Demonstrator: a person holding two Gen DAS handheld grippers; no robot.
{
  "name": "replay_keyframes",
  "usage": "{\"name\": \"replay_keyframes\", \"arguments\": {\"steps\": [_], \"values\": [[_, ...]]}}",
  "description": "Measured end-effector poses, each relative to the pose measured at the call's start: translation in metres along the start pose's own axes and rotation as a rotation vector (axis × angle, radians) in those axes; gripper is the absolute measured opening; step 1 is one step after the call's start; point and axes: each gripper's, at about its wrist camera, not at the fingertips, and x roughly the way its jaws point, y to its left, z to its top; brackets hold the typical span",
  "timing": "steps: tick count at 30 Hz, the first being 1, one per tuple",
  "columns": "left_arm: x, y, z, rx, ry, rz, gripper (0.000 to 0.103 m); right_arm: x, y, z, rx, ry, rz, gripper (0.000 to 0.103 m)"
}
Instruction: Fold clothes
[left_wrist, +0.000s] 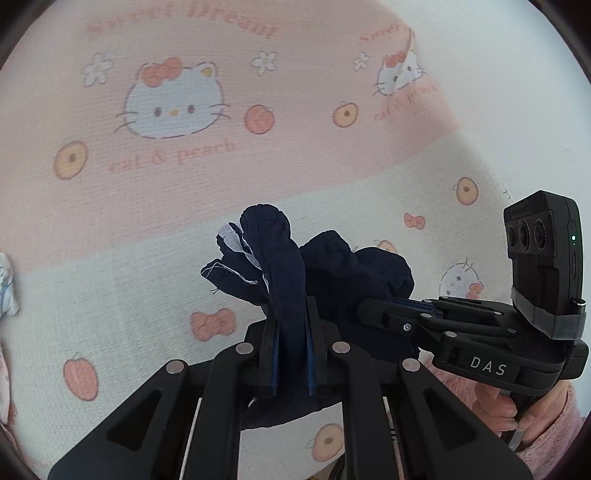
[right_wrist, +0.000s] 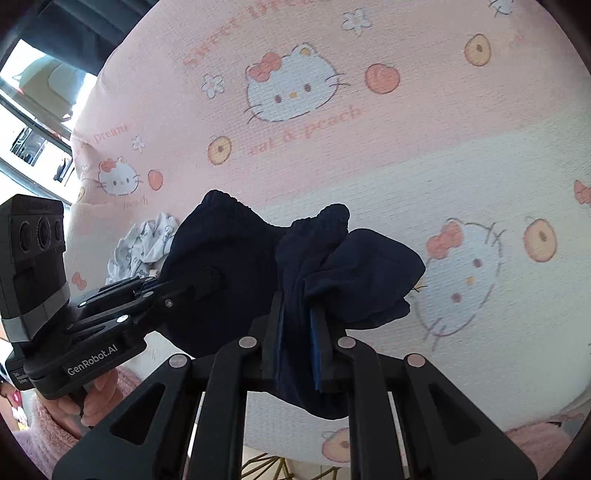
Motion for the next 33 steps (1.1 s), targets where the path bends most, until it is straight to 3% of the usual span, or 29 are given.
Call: {"name": "replay_keyframes", "arguments": {"steps": [10,14,20,23,24,26,27,31,33], "values": [[0.082,-0.092,0.080,0.001,-0.030,-0.092,0.011,-0.063,-0.116,0.073,0.063,-0.099,-0.095,0.011],[0.120,-0.111,0.100,-0.013,-0.020,-0.102,0.011,-0.073,-0.166,0.108,0.070,-0.118,-0.172,0.011],[0.198,-0.093,0.098,-0.062,0.041,-0.088,0.011,-0.033,-0.228,0.133,0.057,-0.112,-0.203,0.011],[0.241,-0.077,0.084,-0.076,0.131,-0.025,0.015,0.008,-0.261,0.126,0.070,-0.024,-0.244,0.012],[0.251,-0.073,0.079,-0.071,0.169,0.003,0.022,0.021,-0.272,0.123,0.075,0.009,-0.259,0.015],[0.247,-0.067,0.073,-0.072,0.152,-0.018,0.025,0.037,-0.289,0.115,0.090,0.062,-0.257,0.020],[0.237,-0.067,0.073,-0.064,0.111,-0.018,0.028,0.034,-0.292,0.112,0.089,0.047,-0.248,0.020],[0.203,-0.089,0.071,0.057,-0.090,0.053,0.031,0.000,-0.290,0.105,0.051,-0.124,-0.306,0.029],[0.212,-0.108,0.067,0.155,-0.079,0.029,0.031,-0.006,-0.280,0.102,-0.001,-0.175,-0.322,0.031]]}}
